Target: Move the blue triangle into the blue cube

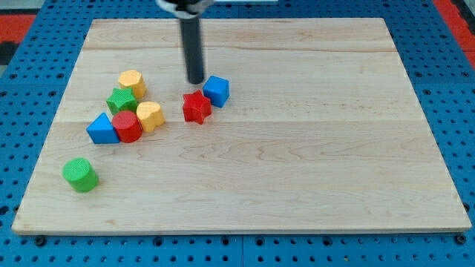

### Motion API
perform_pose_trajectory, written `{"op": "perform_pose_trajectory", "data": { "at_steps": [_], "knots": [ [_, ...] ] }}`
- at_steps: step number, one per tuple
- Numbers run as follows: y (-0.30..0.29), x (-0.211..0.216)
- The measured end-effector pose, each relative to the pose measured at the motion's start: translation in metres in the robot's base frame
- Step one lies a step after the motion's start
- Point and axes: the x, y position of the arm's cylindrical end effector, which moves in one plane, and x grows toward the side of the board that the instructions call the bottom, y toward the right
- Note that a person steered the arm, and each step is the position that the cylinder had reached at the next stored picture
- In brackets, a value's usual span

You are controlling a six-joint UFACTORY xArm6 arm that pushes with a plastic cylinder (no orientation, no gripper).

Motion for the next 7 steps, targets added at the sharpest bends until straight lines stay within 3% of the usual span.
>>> {"op": "perform_pose_trajectory", "data": {
  "at_steps": [1, 3, 4, 6, 7],
  "knots": [
    [-0.079, 0.0],
    [-0.099, 0.014],
    [-0.08, -0.009],
    [-0.19, -0.021],
    [-0.175, 0.008]
  ]
}}
